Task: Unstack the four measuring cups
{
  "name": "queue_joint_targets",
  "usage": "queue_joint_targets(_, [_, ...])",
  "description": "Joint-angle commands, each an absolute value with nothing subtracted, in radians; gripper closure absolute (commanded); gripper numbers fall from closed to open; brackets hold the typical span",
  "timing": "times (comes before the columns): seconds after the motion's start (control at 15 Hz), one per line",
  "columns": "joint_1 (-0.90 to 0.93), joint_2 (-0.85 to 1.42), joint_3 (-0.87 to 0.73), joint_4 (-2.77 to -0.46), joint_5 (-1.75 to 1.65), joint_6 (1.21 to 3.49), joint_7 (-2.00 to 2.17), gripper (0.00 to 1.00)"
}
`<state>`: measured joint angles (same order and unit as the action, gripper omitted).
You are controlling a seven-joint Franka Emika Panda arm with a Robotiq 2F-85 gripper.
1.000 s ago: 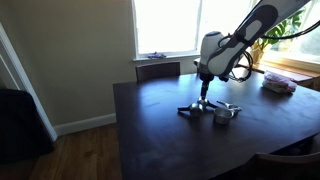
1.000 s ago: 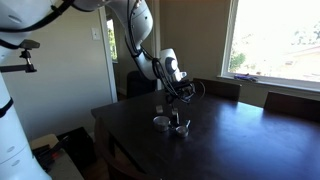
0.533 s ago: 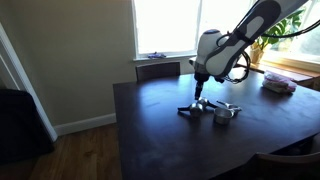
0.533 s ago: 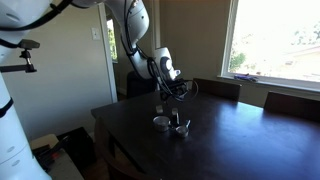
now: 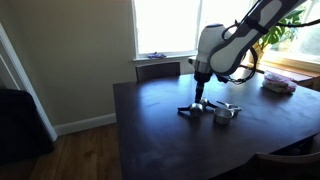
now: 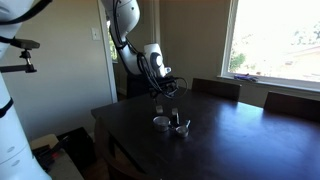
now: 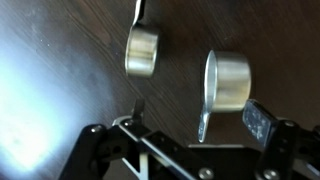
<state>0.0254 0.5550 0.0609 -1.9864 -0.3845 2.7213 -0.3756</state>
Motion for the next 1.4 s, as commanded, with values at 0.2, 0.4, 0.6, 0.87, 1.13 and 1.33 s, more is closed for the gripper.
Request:
queue_joint_targets(0.2, [0.016, 0.464, 0.098, -2.102, -0.34, 2.66, -0.411, 0.0])
queue_joint_targets(0.4, [0.003, 0.497, 0.129, -2.073, -0.296, 2.608, -0.45, 0.0])
queue_joint_targets(0.6, [-0.004, 0.517, 0.149, -2.056, -0.254, 2.581, -0.485, 0.0])
queue_joint_targets(0.87, [-0.001, 0.536, 0.14, -2.044, -0.251, 2.611, -0.489, 0.0])
queue_joint_targets(1.13, [-0.013, 0.531, 0.139, -2.049, -0.253, 2.626, -0.494, 0.0])
queue_joint_targets(1.33, [-0.026, 0.549, 0.144, -2.029, -0.243, 2.63, -0.505, 0.0])
